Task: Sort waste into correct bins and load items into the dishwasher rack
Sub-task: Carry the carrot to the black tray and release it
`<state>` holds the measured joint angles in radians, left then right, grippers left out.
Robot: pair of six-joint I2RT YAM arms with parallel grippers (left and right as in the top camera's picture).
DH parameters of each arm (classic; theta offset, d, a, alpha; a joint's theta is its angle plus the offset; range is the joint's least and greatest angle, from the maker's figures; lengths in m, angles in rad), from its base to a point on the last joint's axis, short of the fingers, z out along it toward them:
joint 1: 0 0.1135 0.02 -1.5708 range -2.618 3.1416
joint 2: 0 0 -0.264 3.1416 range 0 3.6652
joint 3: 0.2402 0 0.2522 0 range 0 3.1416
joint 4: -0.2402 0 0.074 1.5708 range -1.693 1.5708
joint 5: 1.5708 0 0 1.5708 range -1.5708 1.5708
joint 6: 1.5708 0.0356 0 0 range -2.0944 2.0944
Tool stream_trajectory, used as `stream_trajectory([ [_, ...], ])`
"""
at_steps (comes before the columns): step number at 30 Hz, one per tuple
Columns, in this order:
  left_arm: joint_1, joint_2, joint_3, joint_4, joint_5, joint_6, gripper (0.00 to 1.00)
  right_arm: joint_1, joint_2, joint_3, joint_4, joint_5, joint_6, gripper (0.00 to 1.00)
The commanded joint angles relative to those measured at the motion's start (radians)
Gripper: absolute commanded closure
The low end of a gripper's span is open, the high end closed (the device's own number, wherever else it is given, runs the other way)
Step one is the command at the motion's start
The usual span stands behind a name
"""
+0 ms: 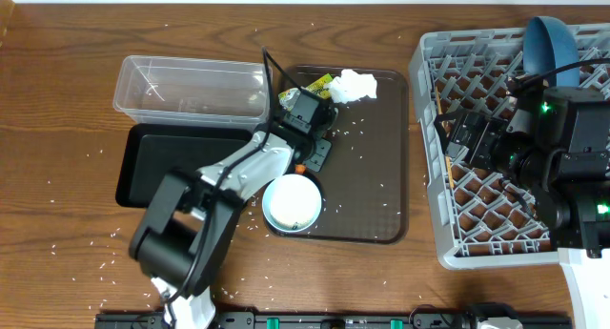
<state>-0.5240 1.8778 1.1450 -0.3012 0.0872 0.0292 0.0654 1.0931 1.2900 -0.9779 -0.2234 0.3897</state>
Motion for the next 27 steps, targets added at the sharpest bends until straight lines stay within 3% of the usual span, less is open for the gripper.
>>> stream_trajectory([
  [1, 0.001, -0.164, 0.020, -0.013, 0.017, -0.008, 0.87, -0.026, 0.000, 0.006, -0.003, 0.014, -0.013, 0.01],
  [6, 0.037, -0.336, 0.020, -0.032, -0.057, -0.008, 0.87, -0.026, 0.000, 0.006, -0.003, 0.014, -0.013, 0.01],
  [11, 0.133, -0.389, 0.019, -0.053, -0.196, -0.017, 0.87, -0.026, 0.000, 0.006, -0.003, 0.014, -0.013, 0.01],
  [21, 0.339, -0.301, 0.019, 0.026, -0.200, -0.374, 0.88, -0.026, 0.000, 0.006, -0.002, 0.014, -0.013, 0.01],
  [27, 0.349, -0.322, 0.019, -0.011, -0.202, -0.420, 0.90, -0.026, 0.000, 0.006, -0.007, 0.013, -0.013, 0.01],
])
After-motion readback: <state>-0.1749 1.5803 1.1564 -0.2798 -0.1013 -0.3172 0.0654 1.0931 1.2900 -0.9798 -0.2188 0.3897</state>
